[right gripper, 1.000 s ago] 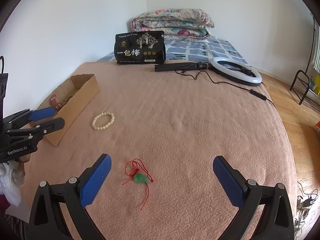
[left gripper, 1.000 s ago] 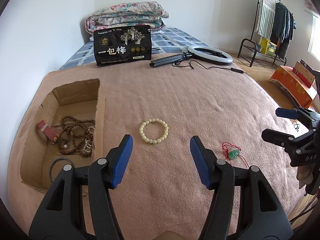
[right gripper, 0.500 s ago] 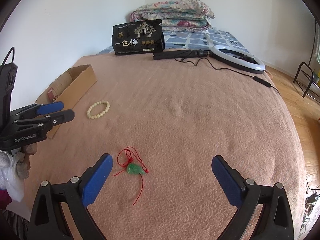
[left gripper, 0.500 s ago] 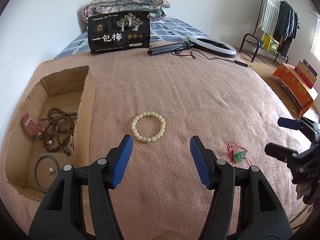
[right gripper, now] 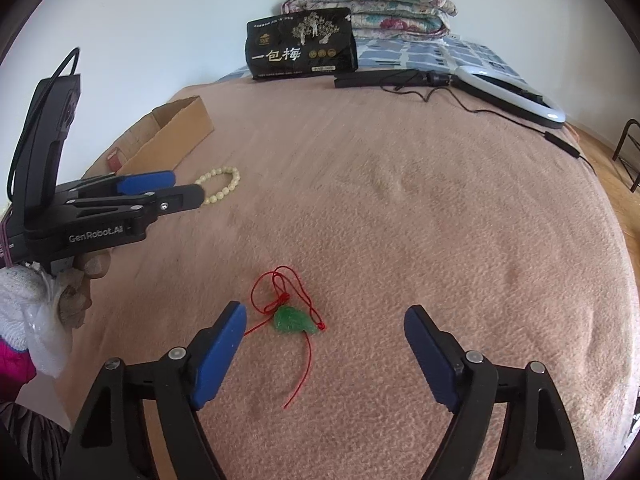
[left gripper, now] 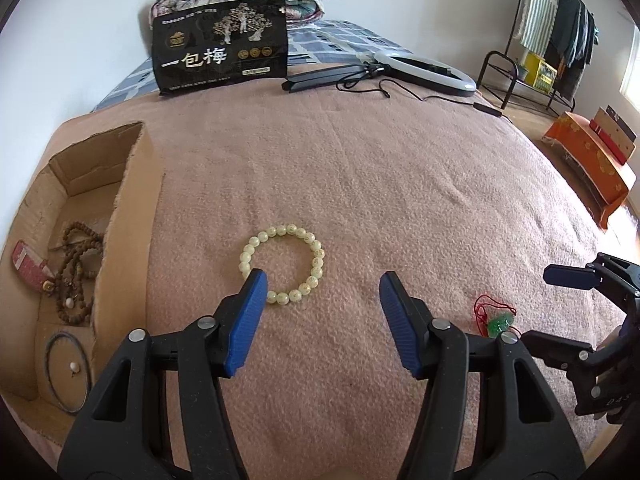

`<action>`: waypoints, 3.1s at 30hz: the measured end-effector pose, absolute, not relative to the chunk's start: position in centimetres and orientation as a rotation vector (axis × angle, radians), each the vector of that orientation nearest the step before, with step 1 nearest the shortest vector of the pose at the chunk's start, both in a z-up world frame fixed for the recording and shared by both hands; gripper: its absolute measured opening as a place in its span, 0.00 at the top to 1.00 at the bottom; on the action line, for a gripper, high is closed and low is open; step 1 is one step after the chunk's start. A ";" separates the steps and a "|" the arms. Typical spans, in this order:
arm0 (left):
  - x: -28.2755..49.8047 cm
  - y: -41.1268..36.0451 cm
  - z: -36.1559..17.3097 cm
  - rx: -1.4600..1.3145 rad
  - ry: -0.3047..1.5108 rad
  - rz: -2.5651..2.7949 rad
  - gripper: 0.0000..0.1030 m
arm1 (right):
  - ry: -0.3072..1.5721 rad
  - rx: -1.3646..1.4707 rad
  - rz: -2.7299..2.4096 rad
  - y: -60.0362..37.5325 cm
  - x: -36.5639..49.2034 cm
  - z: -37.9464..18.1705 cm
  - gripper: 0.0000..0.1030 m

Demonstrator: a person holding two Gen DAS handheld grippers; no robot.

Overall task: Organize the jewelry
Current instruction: 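Close the left tool on the green bead bracelet while the right tool grasps the jade pendant, then carry the bracelet with the left tool over the box while the right tool carries the pendant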

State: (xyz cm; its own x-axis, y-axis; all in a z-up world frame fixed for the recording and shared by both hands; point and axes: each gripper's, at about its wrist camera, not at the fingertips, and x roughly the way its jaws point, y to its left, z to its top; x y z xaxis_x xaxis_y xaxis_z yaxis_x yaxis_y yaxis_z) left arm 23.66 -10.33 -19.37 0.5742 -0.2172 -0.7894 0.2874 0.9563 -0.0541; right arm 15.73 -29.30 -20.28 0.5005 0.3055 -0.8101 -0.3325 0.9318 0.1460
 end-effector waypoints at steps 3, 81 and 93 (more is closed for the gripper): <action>24.4 -10.8 -20.1 0.103 0.936 -0.307 0.58 | 0.990 -0.040 0.408 -28.7 15.9 -20.8 0.28; 17.8 -4.9 -12.1 -0.055 0.786 -0.322 0.95 | 0.842 -0.044 0.388 -25.9 14.3 -12.5 0.69; 17.2 0.6 -9.9 -0.088 0.737 -0.251 0.95 | 0.791 -0.068 0.458 -21.2 15.3 -9.6 0.69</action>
